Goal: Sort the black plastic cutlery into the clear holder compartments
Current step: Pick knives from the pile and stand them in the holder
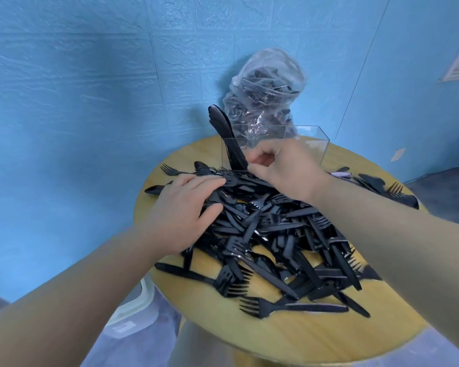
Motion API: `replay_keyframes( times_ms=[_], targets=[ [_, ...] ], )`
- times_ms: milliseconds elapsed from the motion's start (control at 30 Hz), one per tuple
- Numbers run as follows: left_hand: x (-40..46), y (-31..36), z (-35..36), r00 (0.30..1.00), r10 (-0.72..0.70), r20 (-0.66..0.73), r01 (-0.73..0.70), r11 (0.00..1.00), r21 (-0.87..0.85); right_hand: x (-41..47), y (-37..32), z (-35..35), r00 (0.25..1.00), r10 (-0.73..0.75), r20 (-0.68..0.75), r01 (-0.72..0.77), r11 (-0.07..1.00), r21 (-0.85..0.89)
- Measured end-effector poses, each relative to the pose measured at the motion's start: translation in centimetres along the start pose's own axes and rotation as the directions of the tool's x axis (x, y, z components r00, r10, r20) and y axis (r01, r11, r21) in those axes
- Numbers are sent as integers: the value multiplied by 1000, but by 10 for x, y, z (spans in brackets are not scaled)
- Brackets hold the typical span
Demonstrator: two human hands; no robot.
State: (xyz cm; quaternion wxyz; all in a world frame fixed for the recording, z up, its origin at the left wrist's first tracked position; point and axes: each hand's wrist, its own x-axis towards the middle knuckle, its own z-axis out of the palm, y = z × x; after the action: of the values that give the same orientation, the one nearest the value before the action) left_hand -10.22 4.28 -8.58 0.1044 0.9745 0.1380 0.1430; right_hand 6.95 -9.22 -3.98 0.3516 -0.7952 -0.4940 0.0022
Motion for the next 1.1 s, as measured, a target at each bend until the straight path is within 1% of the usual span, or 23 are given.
replay_keyframes(
  times_ms=[67,133,233,300,400,500,567,633,833,967,1033,1100],
  targets=[
    [-20,3,5,1000,-26,13,26,1000,-1,-21,-1,-2,1000,-4,25,5,1000,-3],
    [-38,8,11,999,-43,10,43,998,-41,-41,-2,-3,999,6,50,-5,1000,-17],
    [-59,20,17,998,-30,-46,29,999,-40,-67,-3,-7,998,14,59,-11,999,-47],
    [-70,25,23,998,-22,-51,22,1000,9,-83,-2,-10,996,-11,89,22,992,-122],
    [-81,27,29,998,-58,-23,60,997,50,-100,-1,-7,983,-43,177,95,950,-297],
    [-81,27,31,995,-103,9,103,993,65,-107,-1,4,973,-91,212,170,906,-387],
    [-80,27,31,993,-115,22,113,991,71,-105,1,13,972,-77,223,173,875,-451],
    [-79,27,32,992,-123,23,121,991,61,-100,4,17,975,-23,220,131,862,-491],
    [-75,24,33,988,-137,76,131,988,78,-87,20,14,982,68,178,33,858,-513],
    [-64,25,35,985,-125,117,110,986,125,-94,21,1,997,21,78,12,919,-393],
    [-61,27,38,985,-113,130,96,987,128,-104,19,-6,993,-7,115,47,937,-346],
    [-60,28,40,989,-96,115,81,989,125,-112,22,-7,985,-6,174,72,923,-377]
  ],
)
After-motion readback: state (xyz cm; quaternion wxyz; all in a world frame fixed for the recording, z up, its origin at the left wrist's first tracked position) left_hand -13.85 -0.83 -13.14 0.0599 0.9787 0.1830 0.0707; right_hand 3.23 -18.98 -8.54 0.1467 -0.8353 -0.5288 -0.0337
